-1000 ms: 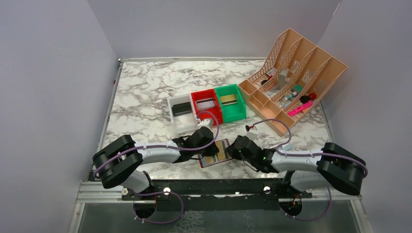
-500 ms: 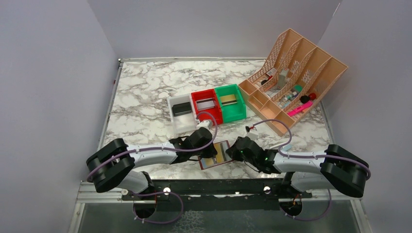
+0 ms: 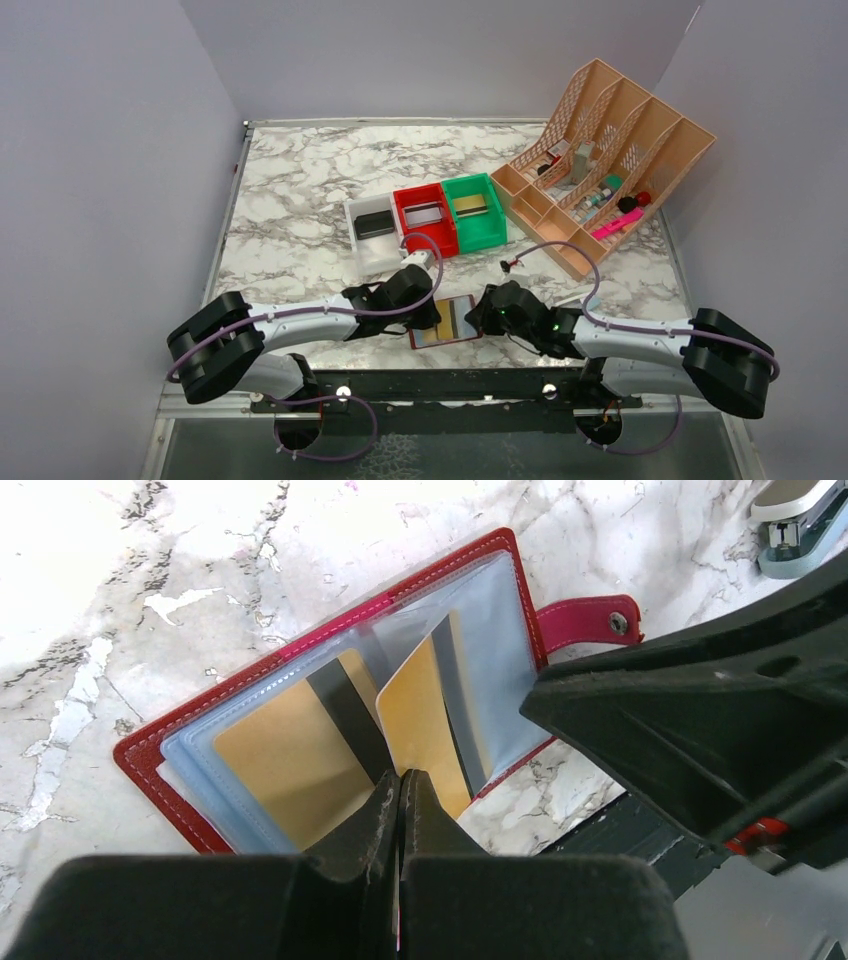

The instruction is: Take the credit cards out of the card holder

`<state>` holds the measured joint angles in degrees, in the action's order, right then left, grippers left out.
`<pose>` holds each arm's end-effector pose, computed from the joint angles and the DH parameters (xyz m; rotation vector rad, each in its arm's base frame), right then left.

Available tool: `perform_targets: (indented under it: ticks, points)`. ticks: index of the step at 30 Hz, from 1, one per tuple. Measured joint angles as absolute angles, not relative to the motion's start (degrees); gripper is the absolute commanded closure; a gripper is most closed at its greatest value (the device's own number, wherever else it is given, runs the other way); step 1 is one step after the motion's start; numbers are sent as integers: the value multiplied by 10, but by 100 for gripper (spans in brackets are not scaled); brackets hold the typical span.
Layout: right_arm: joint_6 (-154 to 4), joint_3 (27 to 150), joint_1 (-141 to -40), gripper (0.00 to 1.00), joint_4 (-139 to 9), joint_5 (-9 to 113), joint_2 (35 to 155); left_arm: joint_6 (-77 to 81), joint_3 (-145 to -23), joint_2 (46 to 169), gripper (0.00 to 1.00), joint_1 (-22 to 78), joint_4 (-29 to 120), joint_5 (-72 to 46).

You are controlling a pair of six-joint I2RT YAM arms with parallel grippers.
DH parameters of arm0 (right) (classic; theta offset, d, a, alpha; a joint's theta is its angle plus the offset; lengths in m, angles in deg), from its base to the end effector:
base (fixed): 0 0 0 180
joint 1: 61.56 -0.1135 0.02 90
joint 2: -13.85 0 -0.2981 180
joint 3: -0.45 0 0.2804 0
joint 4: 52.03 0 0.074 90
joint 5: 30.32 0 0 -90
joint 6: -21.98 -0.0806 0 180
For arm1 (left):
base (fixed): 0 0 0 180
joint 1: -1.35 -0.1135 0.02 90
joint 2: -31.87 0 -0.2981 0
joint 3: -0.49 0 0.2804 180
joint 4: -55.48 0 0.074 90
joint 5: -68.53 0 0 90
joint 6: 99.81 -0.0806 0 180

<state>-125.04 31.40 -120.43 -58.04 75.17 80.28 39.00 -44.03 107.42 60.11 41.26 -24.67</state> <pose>0.1439 0.1967 0.1235 0.1071 2.3763 0.7353 0.1567 -0.2496 0.1479 0.1899 2.5154 -0.7961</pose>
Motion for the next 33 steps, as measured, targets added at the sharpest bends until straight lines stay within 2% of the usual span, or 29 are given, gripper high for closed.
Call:
perform_targets:
  ticks: [6, 15, 25, 33]
  points:
    - [-1196, 348, -1204, 69, -583, 708, 778, 386, -440, 1074, 100, 604, 410, -247]
    - [-1192, 363, -1204, 63, -557, 690, 875, 385, -440, 1071, 99, 604, 404, -247]
    - [-1250, 266, -1204, 66, -428, 690, 841, 389, -434, 1071, 82, 604, 429, -232]
    - [-1279, 246, -1204, 70, -391, 690, 846, 401, -414, 1086, 80, 604, 473, -196]
